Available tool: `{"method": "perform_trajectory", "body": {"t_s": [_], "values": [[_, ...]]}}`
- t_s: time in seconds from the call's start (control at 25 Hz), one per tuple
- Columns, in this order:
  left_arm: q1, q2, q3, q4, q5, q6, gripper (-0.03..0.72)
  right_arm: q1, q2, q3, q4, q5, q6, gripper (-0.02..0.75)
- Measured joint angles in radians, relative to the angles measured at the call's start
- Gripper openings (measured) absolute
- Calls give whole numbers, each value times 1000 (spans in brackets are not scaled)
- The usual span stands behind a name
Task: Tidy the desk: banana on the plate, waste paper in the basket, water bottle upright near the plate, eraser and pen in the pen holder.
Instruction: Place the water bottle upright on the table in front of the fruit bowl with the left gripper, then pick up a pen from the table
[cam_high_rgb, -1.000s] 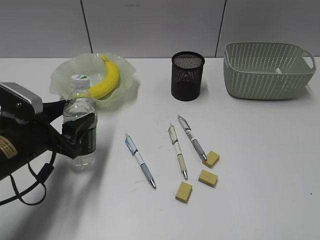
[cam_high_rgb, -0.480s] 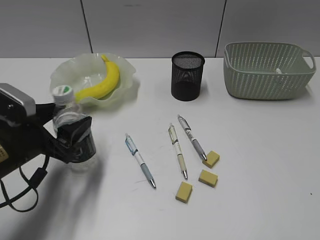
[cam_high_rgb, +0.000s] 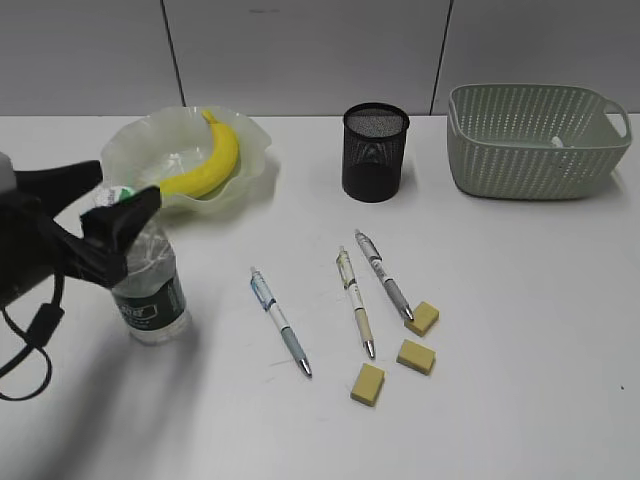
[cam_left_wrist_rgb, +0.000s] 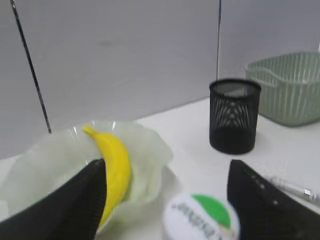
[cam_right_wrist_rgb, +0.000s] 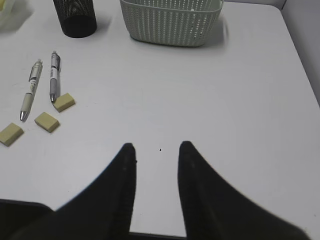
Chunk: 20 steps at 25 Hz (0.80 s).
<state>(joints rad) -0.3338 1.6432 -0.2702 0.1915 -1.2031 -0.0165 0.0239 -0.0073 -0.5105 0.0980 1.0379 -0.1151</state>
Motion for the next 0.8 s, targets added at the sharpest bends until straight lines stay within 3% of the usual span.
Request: {"method": "perform_trajectory", "body": {"t_s": [0.16,0.24,0.64,0.8], "values": [[0,-160,-1,-11,20,-42,552,0,0,0,0,0,0,246],[0,-274,-26,-20,176,-61,524,0,0,0,0,0,0,246],[0,-778,-390,-70,1528,-86,485,0,0,0,0,0,0,246],[0,-962,-416,-71,1927,-86,478,0,0,0,0,0,1,246]]}}
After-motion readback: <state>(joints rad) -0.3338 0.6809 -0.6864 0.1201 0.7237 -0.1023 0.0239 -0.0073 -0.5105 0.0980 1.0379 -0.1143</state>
